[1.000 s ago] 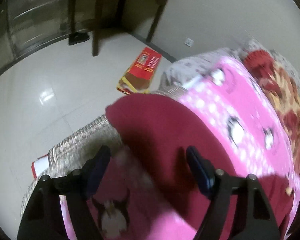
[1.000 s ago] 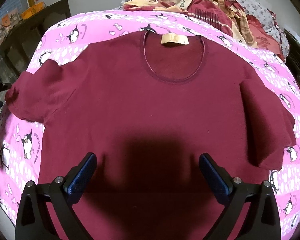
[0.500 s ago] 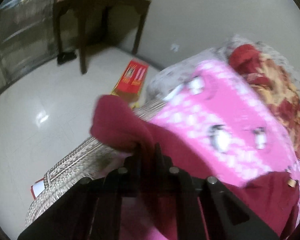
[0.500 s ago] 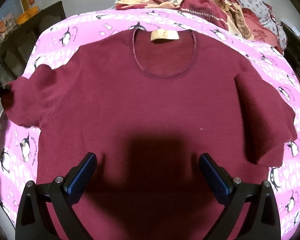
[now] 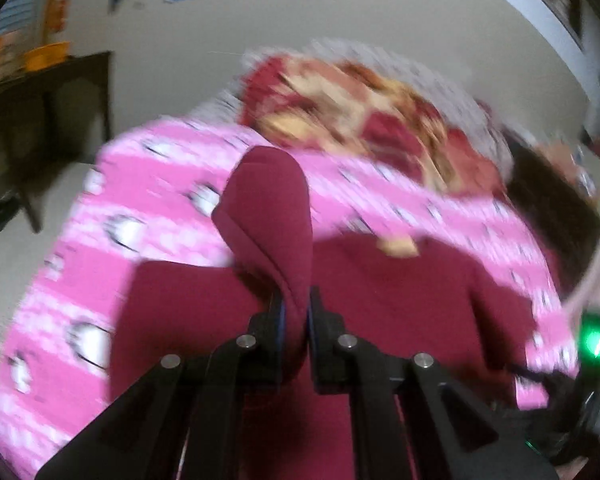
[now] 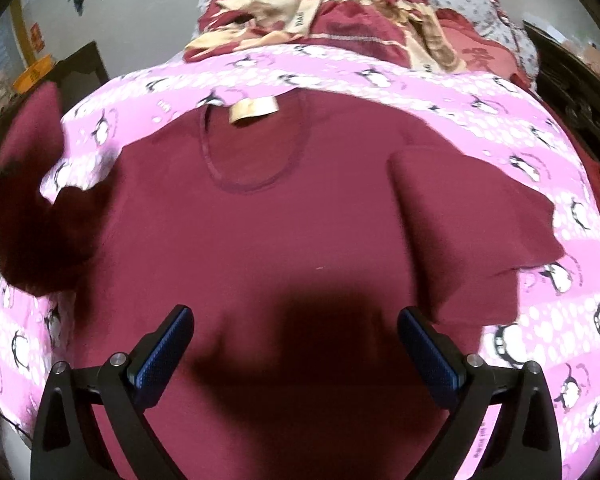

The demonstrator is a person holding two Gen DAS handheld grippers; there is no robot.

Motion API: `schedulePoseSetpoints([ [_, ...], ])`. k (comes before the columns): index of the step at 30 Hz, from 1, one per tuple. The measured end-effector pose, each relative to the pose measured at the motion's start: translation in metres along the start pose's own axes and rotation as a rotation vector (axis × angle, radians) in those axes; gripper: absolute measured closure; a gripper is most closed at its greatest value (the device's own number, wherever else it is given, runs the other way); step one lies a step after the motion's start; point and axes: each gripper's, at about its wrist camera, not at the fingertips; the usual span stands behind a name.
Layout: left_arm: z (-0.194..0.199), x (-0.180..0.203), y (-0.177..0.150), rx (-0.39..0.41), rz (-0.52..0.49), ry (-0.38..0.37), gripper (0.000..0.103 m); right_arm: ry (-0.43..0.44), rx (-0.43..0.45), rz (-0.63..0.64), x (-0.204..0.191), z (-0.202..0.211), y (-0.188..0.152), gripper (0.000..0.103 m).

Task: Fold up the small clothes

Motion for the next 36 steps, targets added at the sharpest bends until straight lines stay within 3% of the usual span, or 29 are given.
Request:
schedulePoseSetpoints([
  [6, -0.041, 0.053, -0.057, -0.149, -0.114, -0.046, 0.091, -0.010, 0.024, -0.079, 0.037, 0.015, 0.005, 0.000],
  [8, -0.045, 0.057, -0.068, -0.199, -0.124, -0.077, 0.075, 0.002, 0.029, -0.105, 0.046, 0.017, 0.007, 0.000],
  [10, -0.037, 0.053, -0.074, -0.199, -0.132, -0.098, 0.045, 0.024, 0.030, -0.109, 0.048, 0.017, 0.009, 0.000],
  [13, -0.006, 0.037, -0.076, -0.120, -0.174, -0.082, 0.028, 0.080, 0.017, -0.099, 0.045, 0.013, 0.011, 0.000],
  [15, 0.017, 0.019, -0.076, -0.061, -0.212, -0.030, 0.022, 0.124, 0.007, -0.083, 0.038, 0.008, 0.012, 0.000],
  [20, 0.034, -0.031, -0.079, -0.024, -0.265, 0.140, 0.022, 0.141, -0.028, -0.005, 0.016, -0.012, 0.012, 0.000],
  [24, 0.025, -0.067, -0.085, -0.071, -0.237, 0.224, 0.022, 0.102, -0.044, 0.029, 0.009, -0.031, 0.016, 0.003],
  [26, 0.022, -0.076, -0.085, -0.089, -0.204, 0.234, 0.022, 0.112, -0.066, 0.063, 0.002, -0.032, 0.020, 0.022],
  [29, 0.021, -0.078, -0.085, -0.090, -0.175, 0.229, 0.022, 0.085, -0.010, 0.154, -0.015, -0.011, 0.024, 0.021],
  [31, 0.021, -0.076, -0.086, -0.084, -0.178, 0.234, 0.022, 0.069, 0.033, 0.183, -0.020, -0.001, 0.026, 0.014],
  [36, 0.015, -0.069, -0.084, -0.111, -0.147, 0.206, 0.022, 0.193, -0.054, 0.092, -0.006, -0.040, 0.032, 0.012],
])
Point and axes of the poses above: each gripper's, at about its wrist camera, not at the fingertips, and z roughly against the way its jaws point, x to its right, y to its top, and after that the axes turned 10 degrees about y, right-handed
